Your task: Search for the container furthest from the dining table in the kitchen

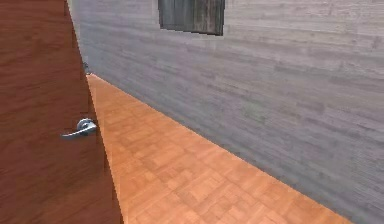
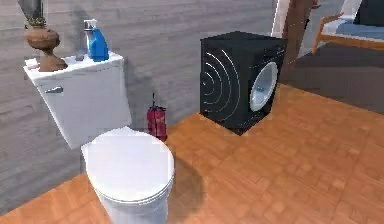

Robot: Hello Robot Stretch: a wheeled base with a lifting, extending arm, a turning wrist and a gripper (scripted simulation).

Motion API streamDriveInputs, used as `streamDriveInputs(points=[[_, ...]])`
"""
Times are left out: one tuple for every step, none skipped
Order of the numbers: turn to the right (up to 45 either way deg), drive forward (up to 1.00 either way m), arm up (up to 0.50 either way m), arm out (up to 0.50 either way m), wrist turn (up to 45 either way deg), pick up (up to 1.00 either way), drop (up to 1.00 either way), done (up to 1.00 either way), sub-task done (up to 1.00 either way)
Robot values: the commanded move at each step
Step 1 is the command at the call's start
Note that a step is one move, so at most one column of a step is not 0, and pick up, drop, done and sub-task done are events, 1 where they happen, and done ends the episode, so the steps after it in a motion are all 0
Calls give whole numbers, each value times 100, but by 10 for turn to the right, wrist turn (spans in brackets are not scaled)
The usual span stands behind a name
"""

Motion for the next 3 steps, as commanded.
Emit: streamDriveInputs(points=[[0, 100, 0, 0, 0, 0, 0, 0, 0], [-390, 0, 0, 0, 0, 0, 0, 0, 0], [0, 65, 0, 0, 0, 0, 0, 0, 0]])
